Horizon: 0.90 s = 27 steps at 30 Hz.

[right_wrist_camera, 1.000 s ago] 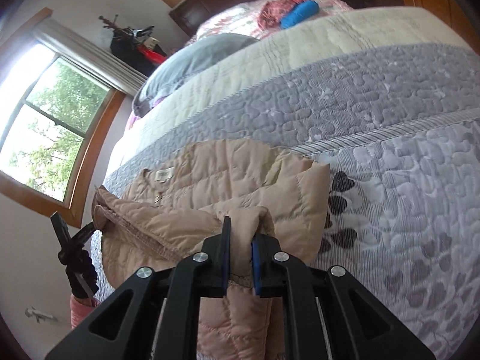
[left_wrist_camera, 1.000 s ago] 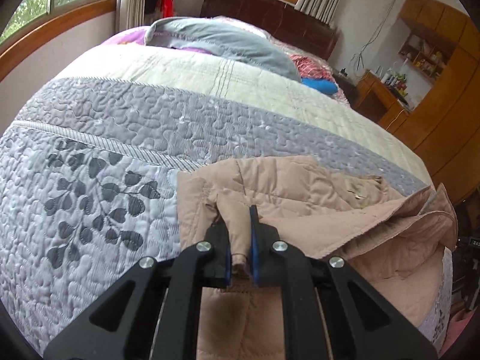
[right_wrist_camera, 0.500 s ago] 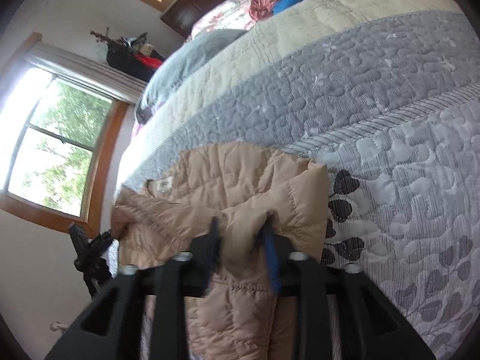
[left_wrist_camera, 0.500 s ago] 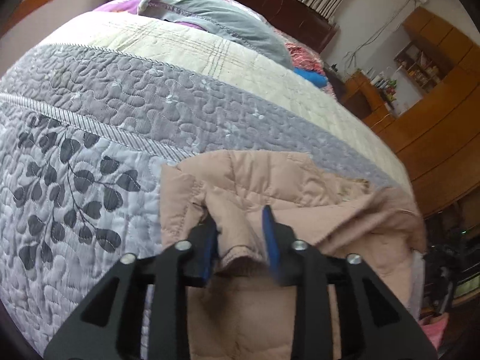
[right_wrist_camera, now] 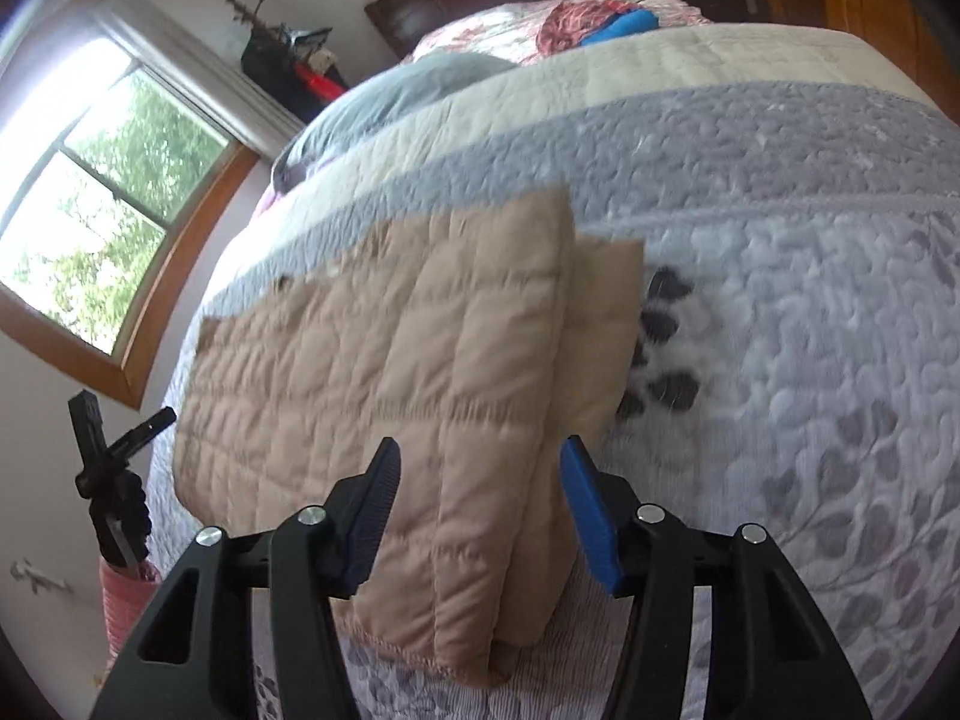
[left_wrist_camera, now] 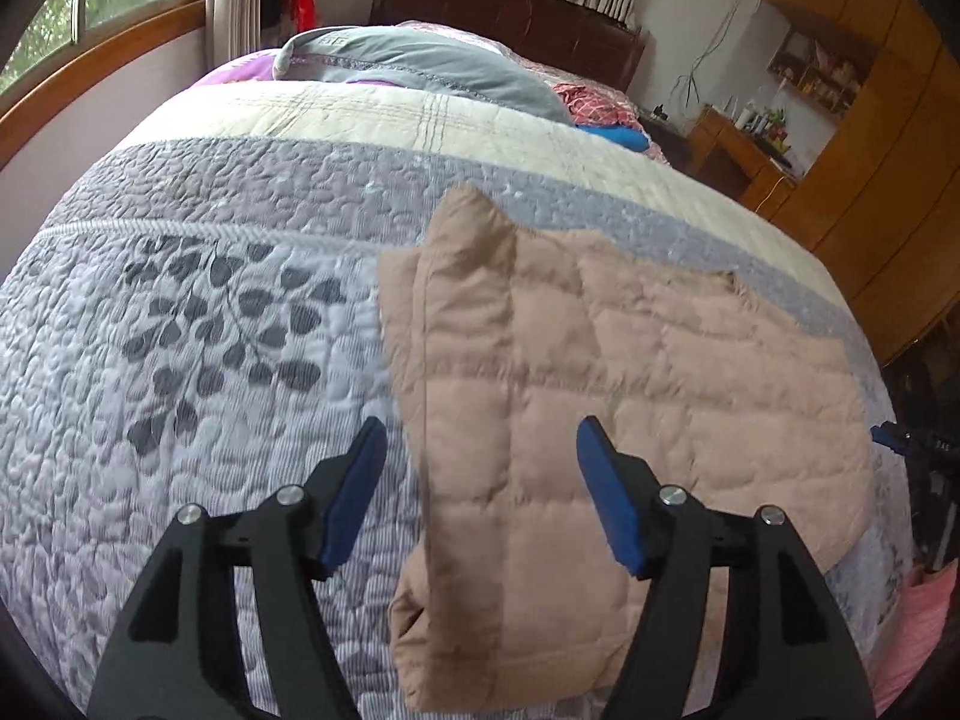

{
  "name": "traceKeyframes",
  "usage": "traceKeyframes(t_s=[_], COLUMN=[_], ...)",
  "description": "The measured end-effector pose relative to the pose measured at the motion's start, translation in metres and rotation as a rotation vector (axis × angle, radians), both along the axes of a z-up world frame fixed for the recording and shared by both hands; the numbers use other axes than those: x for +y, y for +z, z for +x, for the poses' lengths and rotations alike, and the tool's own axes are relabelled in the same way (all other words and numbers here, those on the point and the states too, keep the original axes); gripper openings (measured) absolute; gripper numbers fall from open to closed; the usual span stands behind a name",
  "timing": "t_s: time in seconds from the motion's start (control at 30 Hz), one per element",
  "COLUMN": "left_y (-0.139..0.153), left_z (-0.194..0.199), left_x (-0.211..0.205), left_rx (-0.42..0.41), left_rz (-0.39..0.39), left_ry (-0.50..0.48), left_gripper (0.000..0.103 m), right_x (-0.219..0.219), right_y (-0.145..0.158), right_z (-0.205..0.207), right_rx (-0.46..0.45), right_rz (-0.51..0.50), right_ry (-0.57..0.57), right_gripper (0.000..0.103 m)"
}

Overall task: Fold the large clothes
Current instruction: 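Lay the hem over the coat body and open both tools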

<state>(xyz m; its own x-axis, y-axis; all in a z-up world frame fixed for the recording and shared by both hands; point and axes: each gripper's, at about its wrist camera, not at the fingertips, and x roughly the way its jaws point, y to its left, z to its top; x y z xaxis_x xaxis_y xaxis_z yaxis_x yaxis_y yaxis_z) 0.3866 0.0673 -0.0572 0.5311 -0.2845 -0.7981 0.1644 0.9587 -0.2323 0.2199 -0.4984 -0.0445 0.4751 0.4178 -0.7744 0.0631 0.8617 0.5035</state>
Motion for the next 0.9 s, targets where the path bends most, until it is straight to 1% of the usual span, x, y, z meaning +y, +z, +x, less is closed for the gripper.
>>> traceKeyframes(t_s=[0.07, 0.1, 0.13, 0.17, 0.2, 0.23, 0.27, 0.3, 0.33, 0.4, 0.47, 0.53, 0.6, 0.67, 0.73, 0.77, 0.83, 0.9], left_y=[-0.008, -0.013, -0.016, -0.019, -0.02, -0.021, -0.021, -0.019, -0.015, -0.005, 0.006, 0.012, 0.005, -0.013, -0.031, -0.042, -0.05, -0.051], left_z=[-0.007, -0.008, -0.009, -0.01, -0.01, -0.01, -0.009, -0.009, -0.011, -0.017, -0.022, -0.022, -0.013, 0.001, 0.011, 0.016, 0.019, 0.02], left_x=[0.001, 0.0, 0.0, -0.001, -0.002, -0.003, -0.004, -0.005, -0.004, -0.004, -0.001, 0.0, -0.002, -0.002, -0.002, -0.003, -0.004, -0.007], left_rx=[0.014, 0.024, 0.029, 0.034, 0.037, 0.037, 0.028, 0.019, 0.001, -0.045, -0.113, -0.148, -0.115, -0.046, -0.001, 0.02, 0.019, 0.013], left_rz=[0.003, -0.009, -0.019, -0.029, -0.033, -0.03, -0.025, -0.025, -0.029, -0.049, -0.079, -0.086, -0.076, -0.071, -0.062, -0.072, -0.071, -0.049], left_ry=[0.003, -0.008, -0.014, -0.016, -0.011, 0.0, 0.007, 0.013, 0.024, 0.035, 0.044, 0.06, 0.07, 0.078, 0.076, 0.07, 0.071, 0.074], left_gripper=[0.066, 0.065, 0.061, 0.056, 0.043, 0.035, 0.029, 0.021, 0.014, 0.01, 0.008, 0.008, 0.008, 0.009, 0.01, 0.01, 0.013, 0.014], right_x=[0.009, 0.01, 0.012, 0.014, 0.016, 0.018, 0.019, 0.019, 0.02, 0.021, 0.02, 0.02, 0.019, 0.017, 0.015, 0.014, 0.015, 0.015], right_y=[-0.008, -0.011, -0.015, -0.017, -0.018, -0.019, -0.017, -0.016, -0.012, -0.001, 0.011, 0.016, 0.014, -0.001, -0.021, -0.029, -0.041, -0.044], right_z=[-0.001, -0.001, 0.0, 0.0, 0.001, 0.003, 0.005, 0.007, 0.007, 0.009, 0.01, 0.014, 0.021, 0.031, 0.036, 0.038, 0.038, 0.038], right_rx=[0.015, 0.019, 0.023, 0.025, 0.026, 0.026, 0.024, 0.019, 0.01, -0.025, -0.074, -0.099, -0.091, -0.027, 0.019, 0.032, 0.041, 0.043], right_rz=[-0.019, -0.025, -0.03, -0.031, -0.039, -0.05, -0.056, -0.052, -0.047, -0.049, -0.044, -0.048, -0.088, -0.073, -0.061, -0.05, -0.042, -0.039], right_ry=[0.015, 0.019, 0.022, 0.025, 0.024, 0.019, 0.016, 0.012, 0.01, 0.005, -0.006, -0.018, -0.032, -0.049, -0.056, -0.055, -0.052, -0.053], right_gripper=[0.049, 0.046, 0.044, 0.039, 0.033, 0.029, 0.022, 0.015, 0.013, 0.011, 0.01, 0.01, 0.01, 0.01, 0.01, 0.011, 0.012, 0.012])
